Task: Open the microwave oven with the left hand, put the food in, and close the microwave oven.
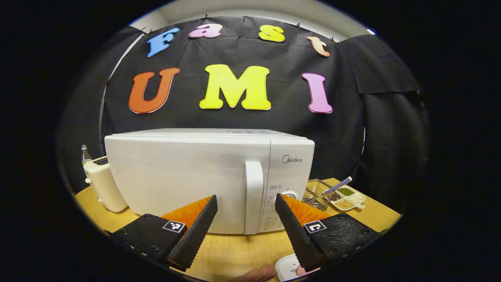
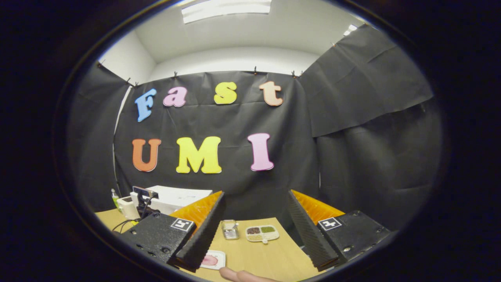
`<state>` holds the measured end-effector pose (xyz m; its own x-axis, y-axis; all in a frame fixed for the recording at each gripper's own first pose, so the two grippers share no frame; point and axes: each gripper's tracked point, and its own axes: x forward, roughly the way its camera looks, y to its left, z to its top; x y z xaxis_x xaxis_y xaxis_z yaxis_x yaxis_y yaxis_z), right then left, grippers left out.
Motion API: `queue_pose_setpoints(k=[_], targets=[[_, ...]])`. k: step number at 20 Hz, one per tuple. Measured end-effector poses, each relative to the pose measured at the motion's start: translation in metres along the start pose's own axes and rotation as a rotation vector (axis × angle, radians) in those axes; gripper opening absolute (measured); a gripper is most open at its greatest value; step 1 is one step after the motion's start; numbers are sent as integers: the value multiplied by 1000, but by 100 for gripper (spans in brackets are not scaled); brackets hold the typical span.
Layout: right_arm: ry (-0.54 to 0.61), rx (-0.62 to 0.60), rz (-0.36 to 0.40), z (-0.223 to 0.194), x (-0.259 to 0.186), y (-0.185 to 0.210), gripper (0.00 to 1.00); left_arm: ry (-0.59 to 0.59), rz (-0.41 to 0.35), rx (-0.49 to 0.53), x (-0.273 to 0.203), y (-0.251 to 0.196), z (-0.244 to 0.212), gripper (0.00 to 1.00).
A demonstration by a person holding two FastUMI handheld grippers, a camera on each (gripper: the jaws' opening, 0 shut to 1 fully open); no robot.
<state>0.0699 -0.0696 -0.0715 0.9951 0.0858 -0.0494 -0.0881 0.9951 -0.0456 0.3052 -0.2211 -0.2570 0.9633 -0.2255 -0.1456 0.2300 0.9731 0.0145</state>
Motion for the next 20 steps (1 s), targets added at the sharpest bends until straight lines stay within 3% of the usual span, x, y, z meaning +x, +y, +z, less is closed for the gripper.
queue_pose_setpoints(k=[1,2,3,4,5,7,8,9,12,13,14,15,16,17,18,20], targets=[[-3,9,0,-1,2,0,100,-9,-13,11,8,-5,0,93],[-2,14,2,-3,4,0,91,-2,-26,15,12,-9,-4,81],[2,15,2,-5,5,-1,91,1,-36,23,18,-11,-6,74],[4,15,1,-7,5,-2,100,9,-33,31,22,-11,-9,61],[5,14,-1,-8,7,-4,91,5,-17,42,25,-7,-9,52],[6,9,-8,-10,7,-8,91,22,-8,29,29,-4,-11,35],[9,3,-9,-13,7,-8,100,53,-7,-6,32,-4,-17,30],[13,-3,-9,-15,7,-9,91,71,-9,-38,31,-3,-19,30],[19,-18,-12,-19,4,-12,91,71,30,-107,30,-3,-17,30],[18,-9,-12,-18,2,-12,91,72,45,-85,29,-3,-17,40],[16,4,-6,-18,0,-12,91,67,56,-54,28,-3,-18,12],[16,11,1,-18,-2,-10,91,68,56,-37,30,-3,-20,21],[20,13,5,-21,-3,-10,100,63,49,-42,29,-3,-19,21],[20,12,4,-21,-4,-11,91,75,34,-60,28,-3,-21,21],[19,9,0,-20,-4,-13,100,76,21,-82,26,-4,-21,21],[22,5,-4,-21,-5,-14,100,80,12,-114,25,-4,-23,21]])
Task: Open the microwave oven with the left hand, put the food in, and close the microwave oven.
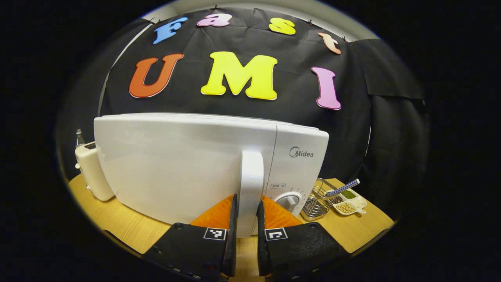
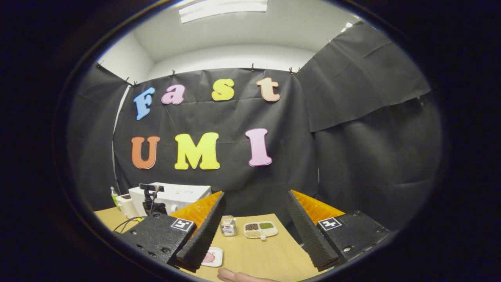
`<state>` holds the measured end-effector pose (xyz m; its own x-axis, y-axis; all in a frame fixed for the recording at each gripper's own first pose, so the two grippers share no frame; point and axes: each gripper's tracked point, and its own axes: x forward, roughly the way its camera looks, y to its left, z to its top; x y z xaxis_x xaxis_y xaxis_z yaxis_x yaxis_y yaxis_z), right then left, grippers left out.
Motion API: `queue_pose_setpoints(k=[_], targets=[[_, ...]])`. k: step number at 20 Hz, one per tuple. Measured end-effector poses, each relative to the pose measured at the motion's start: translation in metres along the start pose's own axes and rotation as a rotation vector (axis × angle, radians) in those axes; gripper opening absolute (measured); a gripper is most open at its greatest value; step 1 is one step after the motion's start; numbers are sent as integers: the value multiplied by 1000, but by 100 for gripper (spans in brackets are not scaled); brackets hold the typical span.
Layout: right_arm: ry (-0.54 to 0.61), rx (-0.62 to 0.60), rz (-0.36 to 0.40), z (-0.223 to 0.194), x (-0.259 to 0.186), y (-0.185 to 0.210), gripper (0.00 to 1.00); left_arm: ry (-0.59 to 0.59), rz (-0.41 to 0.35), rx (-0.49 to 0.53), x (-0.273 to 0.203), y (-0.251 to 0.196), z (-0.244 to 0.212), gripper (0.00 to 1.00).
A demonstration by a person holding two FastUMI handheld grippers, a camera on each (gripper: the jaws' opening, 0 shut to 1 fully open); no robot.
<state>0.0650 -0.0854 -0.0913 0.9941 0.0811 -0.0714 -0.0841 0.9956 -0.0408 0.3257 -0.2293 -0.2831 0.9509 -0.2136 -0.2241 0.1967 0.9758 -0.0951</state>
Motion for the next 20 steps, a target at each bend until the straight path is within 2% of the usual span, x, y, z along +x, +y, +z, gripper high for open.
queue_pose_setpoints(k=[1,2,3,4,6,7,8,13,16,20], targets=[[1,1,0,0,-1,0,100,0,8,6,-2,0,0,21],[2,2,-2,-1,-2,-1,91,-1,24,19,-1,0,0,22],[3,3,-3,-1,-3,-1,91,-11,34,34,8,2,0,21],[5,2,-4,-3,-4,-2,91,-8,51,51,2,-2,2,7],[11,-4,-7,-5,-5,-4,91,-2,44,51,0,0,0,6],[13,-5,-8,-6,-6,-5,100,2,34,41,-1,-1,-1,6],[15,-5,-8,-7,-6,-5,91,6,26,37,-2,-1,-1,6],[15,-11,-16,-5,-10,-8,91,-24,51,78,-34,4,-6,6],[18,-17,-15,-6,-16,-4,91,9,16,49,-68,9,-13,6],[20,-32,-5,-5,-29,9,91,7,-16,114,-116,28,-19,6]])
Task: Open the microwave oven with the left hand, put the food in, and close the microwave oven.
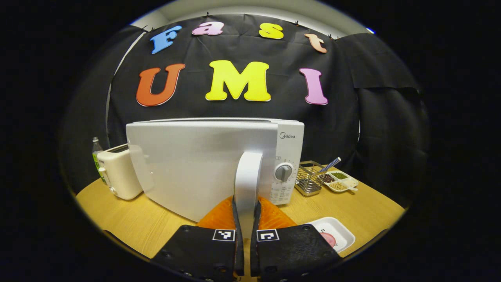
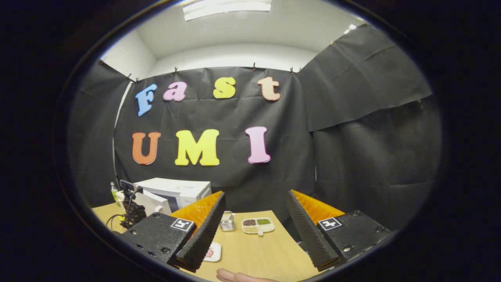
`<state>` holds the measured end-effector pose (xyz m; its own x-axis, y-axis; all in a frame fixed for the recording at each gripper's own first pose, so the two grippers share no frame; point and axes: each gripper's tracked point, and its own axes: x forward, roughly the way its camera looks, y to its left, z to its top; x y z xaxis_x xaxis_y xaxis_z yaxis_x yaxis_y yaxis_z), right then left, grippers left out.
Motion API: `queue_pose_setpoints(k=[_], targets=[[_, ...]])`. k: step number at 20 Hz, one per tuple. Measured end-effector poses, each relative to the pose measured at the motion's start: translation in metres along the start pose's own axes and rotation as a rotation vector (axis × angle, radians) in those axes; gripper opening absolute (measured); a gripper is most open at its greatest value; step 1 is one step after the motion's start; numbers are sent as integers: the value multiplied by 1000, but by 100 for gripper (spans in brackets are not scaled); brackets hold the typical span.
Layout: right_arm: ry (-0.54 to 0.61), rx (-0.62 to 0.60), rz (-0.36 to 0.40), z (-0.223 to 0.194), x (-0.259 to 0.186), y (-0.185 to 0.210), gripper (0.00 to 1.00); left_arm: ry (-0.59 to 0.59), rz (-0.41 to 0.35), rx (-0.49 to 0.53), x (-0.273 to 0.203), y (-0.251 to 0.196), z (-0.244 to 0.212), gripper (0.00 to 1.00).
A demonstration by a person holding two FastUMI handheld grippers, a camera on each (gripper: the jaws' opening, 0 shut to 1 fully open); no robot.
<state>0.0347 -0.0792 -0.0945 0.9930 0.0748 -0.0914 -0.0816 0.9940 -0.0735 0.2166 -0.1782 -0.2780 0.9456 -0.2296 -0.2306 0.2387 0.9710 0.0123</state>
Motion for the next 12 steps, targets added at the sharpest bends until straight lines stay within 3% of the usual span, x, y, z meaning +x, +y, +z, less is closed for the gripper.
queue_pose_setpoints(k=[5,9,10,11,12], targets=[[12,-30,27,0,-25,23,91,-15,-20,-13,-53,32,-11,6],[6,-57,41,1,-42,38,91,-9,26,-1,-96,70,-20,6],[8,-63,45,0,-44,41,100,-8,43,-7,-107,81,-22,6],[10,-68,49,-1,-46,45,100,-11,61,-9,-117,93,-25,6],[12,-72,52,-2,-48,49,91,-14,83,-7,-128,106,-27,6]])
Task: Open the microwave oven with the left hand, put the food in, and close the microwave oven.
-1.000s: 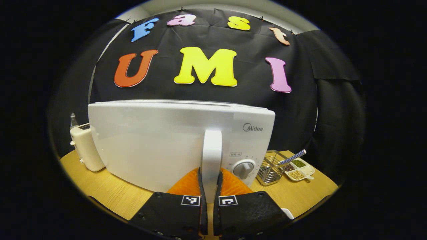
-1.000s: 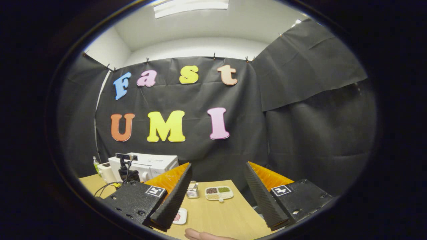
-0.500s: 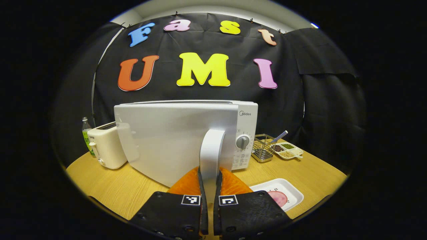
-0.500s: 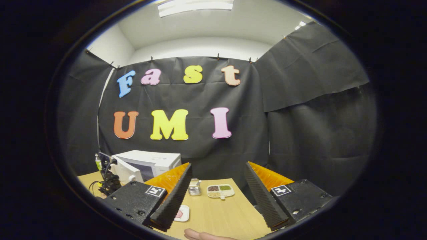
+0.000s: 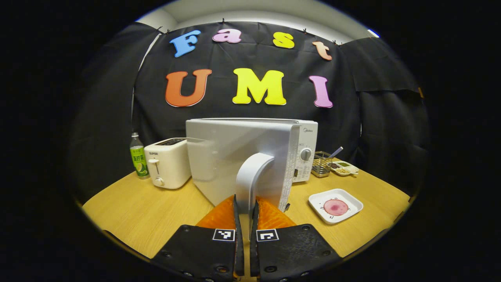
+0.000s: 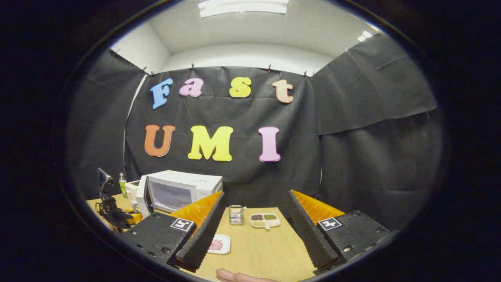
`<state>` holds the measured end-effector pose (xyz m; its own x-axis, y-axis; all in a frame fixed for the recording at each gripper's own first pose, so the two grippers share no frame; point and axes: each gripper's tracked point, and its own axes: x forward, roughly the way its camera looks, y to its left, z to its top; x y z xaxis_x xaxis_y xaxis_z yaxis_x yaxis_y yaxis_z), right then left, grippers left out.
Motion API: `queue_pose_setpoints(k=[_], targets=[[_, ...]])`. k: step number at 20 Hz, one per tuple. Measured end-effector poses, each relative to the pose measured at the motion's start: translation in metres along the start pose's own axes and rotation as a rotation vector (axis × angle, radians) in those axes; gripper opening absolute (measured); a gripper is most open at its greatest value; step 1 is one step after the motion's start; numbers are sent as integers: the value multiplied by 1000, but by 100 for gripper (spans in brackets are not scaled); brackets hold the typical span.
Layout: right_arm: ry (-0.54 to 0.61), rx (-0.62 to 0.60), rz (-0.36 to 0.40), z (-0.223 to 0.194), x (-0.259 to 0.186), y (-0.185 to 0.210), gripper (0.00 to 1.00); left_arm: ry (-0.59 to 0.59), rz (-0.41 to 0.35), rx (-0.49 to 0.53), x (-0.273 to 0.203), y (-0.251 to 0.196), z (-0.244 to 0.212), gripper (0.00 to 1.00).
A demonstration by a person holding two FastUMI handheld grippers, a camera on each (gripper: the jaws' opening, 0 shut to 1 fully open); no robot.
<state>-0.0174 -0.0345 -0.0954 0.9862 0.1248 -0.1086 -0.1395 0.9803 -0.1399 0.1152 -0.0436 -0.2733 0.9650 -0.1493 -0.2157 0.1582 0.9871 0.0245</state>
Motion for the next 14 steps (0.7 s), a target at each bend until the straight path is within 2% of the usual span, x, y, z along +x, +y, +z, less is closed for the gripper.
queue_pose_setpoints(k=[2,3,4,5,6,7,9,10,12,14], targets=[[7,-4,6,-3,-1,7,91,5,96,14,-23,42,-7,5],[11,-6,11,-5,-2,11,100,19,145,30,-34,67,-14,6],[16,-8,14,-6,-2,15,100,25,154,33,-40,80,-18,40],[21,-10,18,-7,0,18,100,34,160,8,-53,88,-22,45],[26,-15,24,-10,2,23,91,37,159,-28,-65,97,-24,48],[33,-24,30,-11,5,27,100,36,155,-63,-78,106,-25,44],[57,-49,40,-19,16,33,100,9,185,-86,-100,126,-19,81],[80,-56,47,-25,22,37,100,-6,200,-93,-111,135,-14,90],[131,-45,73,-40,35,47,100,-40,193,-130,-128,138,0,92],[179,-30,108,-56,49,59,100,-60,193,-121,-142,135,16,92]])
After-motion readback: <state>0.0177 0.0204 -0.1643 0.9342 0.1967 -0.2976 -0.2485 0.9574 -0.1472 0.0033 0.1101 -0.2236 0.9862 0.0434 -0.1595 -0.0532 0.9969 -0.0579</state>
